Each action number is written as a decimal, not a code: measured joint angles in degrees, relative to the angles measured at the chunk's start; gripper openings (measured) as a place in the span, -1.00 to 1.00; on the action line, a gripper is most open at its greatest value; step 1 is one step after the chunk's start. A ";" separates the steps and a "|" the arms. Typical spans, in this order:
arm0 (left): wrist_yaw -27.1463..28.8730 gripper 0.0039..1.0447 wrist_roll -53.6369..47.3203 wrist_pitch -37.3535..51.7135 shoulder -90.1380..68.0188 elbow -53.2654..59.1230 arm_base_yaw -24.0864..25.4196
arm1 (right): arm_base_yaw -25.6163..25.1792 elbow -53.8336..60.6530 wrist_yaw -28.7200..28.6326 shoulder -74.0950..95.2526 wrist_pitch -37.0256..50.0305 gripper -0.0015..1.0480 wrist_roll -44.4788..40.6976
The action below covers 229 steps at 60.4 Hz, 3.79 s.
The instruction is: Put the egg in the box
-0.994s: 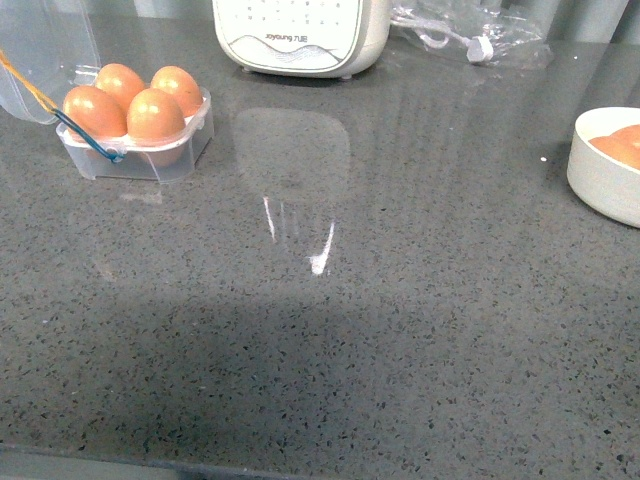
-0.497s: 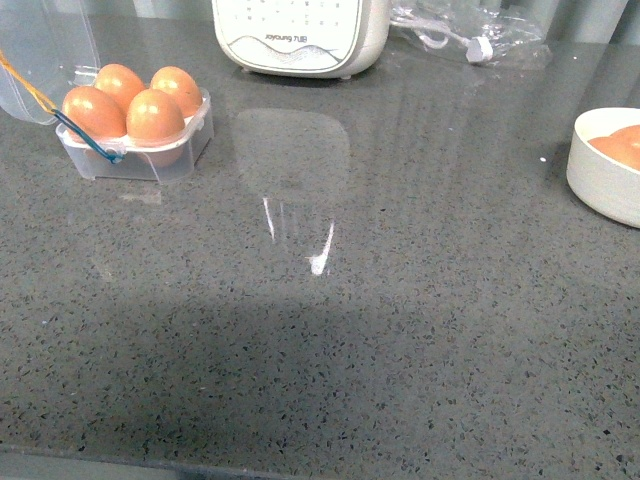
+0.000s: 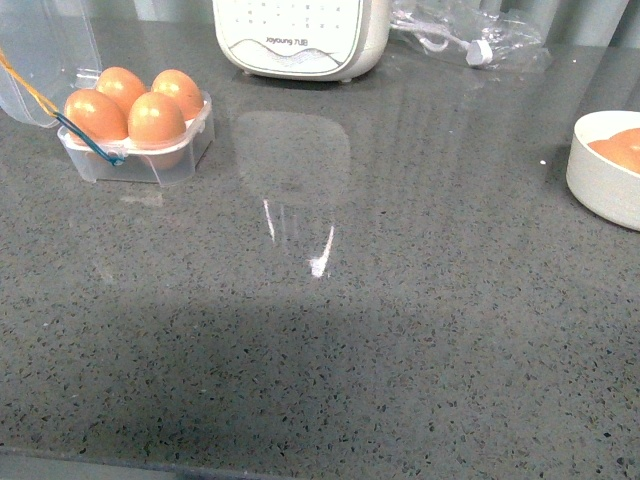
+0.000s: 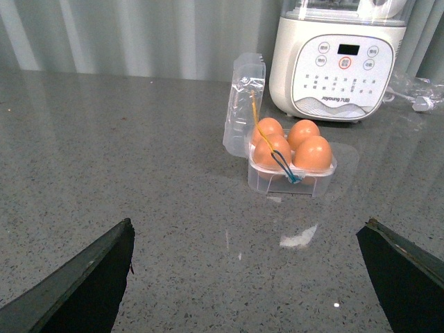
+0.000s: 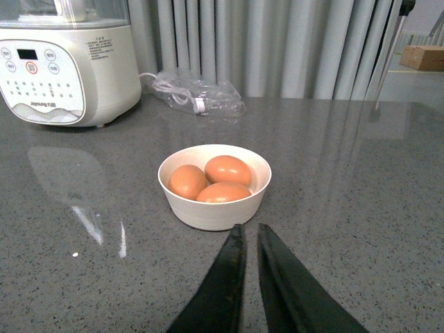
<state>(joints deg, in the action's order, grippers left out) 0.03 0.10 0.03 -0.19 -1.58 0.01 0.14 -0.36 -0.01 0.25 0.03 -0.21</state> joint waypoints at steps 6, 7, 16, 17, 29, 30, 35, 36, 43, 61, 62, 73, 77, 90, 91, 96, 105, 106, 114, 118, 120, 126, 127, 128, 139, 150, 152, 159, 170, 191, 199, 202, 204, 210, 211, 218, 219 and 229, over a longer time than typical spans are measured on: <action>0.00 0.87 0.02 0.00 -0.02 0.00 0.00 | 0.00 0.00 0.07 0.00 0.00 -0.44 -0.02; 0.00 0.87 0.02 0.00 -0.02 0.00 0.00 | 0.00 0.00 0.04 0.00 0.00 -0.37 -0.02; 0.00 0.87 0.02 0.00 -0.02 0.00 0.00 | 0.00 0.00 0.04 0.00 0.00 0.07 -0.02; 0.00 0.87 0.02 0.00 -0.02 0.00 0.00 | 0.00 0.00 0.04 0.00 0.00 0.14 -0.02; 0.00 0.87 0.00 0.00 -0.02 0.00 0.00 | 0.00 0.00 0.04 0.00 0.00 0.85 0.00; 0.00 0.87 0.02 0.00 -0.02 0.00 0.00 | 0.00 0.00 0.04 0.00 0.00 0.89 0.02; 0.00 0.87 0.02 0.00 -0.02 0.00 0.00 | 0.00 0.00 0.04 0.00 0.00 0.84 0.00; 0.00 0.87 0.02 0.00 -0.02 0.00 0.00 | 0.00 0.00 0.04 0.00 0.00 0.85 0.02; 0.00 0.87 0.02 0.00 -0.02 0.00 0.00 | 0.00 0.00 0.04 0.00 0.00 0.86 0.02; 0.00 0.87 0.02 0.00 -0.02 0.00 0.00 | 0.00 0.00 0.04 0.00 0.00 0.86 0.02; 0.00 0.87 0.02 0.00 -0.02 0.00 0.00 | 0.00 0.00 0.04 0.00 0.00 0.86 0.02; 0.26 0.87 0.04 -0.11 -0.11 -0.04 -0.07 | 0.00 0.00 0.04 0.00 0.00 0.86 0.02; 6.99 0.87 3.32 -8.15 -3.78 -2.49 -2.19 | 0.00 0.00 0.04 0.00 0.00 0.86 0.02; 9.03 0.87 7.80 -16.00 -10.51 -4.00 -2.58 | 0.00 0.00 0.04 0.00 0.00 0.86 0.02; 8.63 0.87 7.91 -15.50 -10.64 -4.00 -2.25 | 0.00 0.00 0.04 0.00 0.00 0.86 0.02; 6.54 0.87 7.96 -13.05 -11.80 -4.04 -0.13 | 0.00 0.00 0.07 0.00 0.00 0.86 0.02; -2.21 0.87 6.49 -1.51 -21.53 -4.46 6.51 | 0.00 0.00 0.07 0.00 0.00 0.86 0.02; -3.45 0.87 5.92 0.96 -23.74 -4.79 7.54 | 0.00 0.00 0.07 0.00 0.00 0.86 0.02; -9.84 0.87 1.05 19.50 -44.22 -11.10 13.64 | 0.00 0.00 0.07 0.00 0.00 0.86 0.02; -9.55 0.87 -0.48 23.74 -50.21 -13.44 14.32 | 0.00 0.00 0.07 0.00 0.00 0.86 0.02; -9.94 0.87 -1.36 25.83 -53.57 -14.86 14.64 | 0.00 0.00 0.07 0.00 0.00 0.86 0.02; -9.88 0.87 -2.82 30.23 -62.31 -19.04 15.08 | 0.00 0.00 0.07 0.00 0.00 0.86 0.02; -10.10 0.87 -2.89 30.53 -63.17 -19.54 15.12 | 0.00 0.00 0.02 0.00 0.00 0.86 0.02; -10.19 0.87 -3.04 30.91 -64.11 -20.04 15.21 | 0.00 0.00 0.04 0.00 0.00 0.86 0.02; -9.44 0.87 -4.59 33.38 -75.30 -27.87 15.47 | 0.00 0.00 0.07 0.00 0.00 0.86 0.02; -9.11 0.87 -6.14 32.65 -83.87 -36.06 15.72 | 0.00 0.00 0.07 0.00 0.00 0.86 0.02; -9.27 0.87 -6.45 32.26 -85.07 -37.51 15.78 | 0.00 0.00 0.07 0.00 0.00 0.86 0.02; -9.46 0.87 -6.95 30.82 -87.71 -41.29 15.80 | 0.00 0.00 0.07 0.00 0.00 0.86 0.02; -8.79 0.87 -7.50 29.00 -89.42 -45.83 15.19 | 0.00 0.00 0.07 0.00 0.00 0.86 0.02; -7.72 0.87 -7.19 28.48 -89.46 -47.60 9.64 | 0.00 0.00 0.07 0.00 0.00 0.86 0.02; -7.43 0.87 -6.60 28.48 -89.00 -46.88 7.50 | 0.00 0.00 0.07 0.00 0.00 0.86 0.02; -7.56 0.87 -5.86 28.48 -88.67 -46.58 6.88 | 0.00 0.00 0.07 0.00 0.00 0.86 0.02; -7.65 0.87 -5.18 28.50 -88.39 -46.36 6.43 | 0.00 0.00 0.07 0.00 0.00 0.86 0.02; -7.69 0.87 -3.45 28.50 -87.19 -45.62 5.03 | 0.00 0.00 0.07 0.00 0.00 0.86 0.02; -7.69 0.87 -3.13 28.50 -86.75 -45.33 4.55 | 0.00 0.00 0.07 0.00 0.00 0.86 0.02; -7.45 0.87 -2.14 28.48 -83.25 -42.32 -0.09 | 0.00 0.00 0.04 0.00 0.00 0.86 0.02; -7.45 0.87 -2.03 28.48 -82.71 -41.88 -0.90 | 0.00 0.00 0.04 0.00 0.00 0.86 0.02; -7.19 0.87 -1.20 28.09 -77.68 -37.88 -9.35 | 0.00 0.00 0.04 0.00 0.00 0.86 0.02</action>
<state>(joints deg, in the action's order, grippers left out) -7.16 -1.10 28.12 -77.87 -39.46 -9.34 0.14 -0.36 0.03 0.25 0.03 -0.19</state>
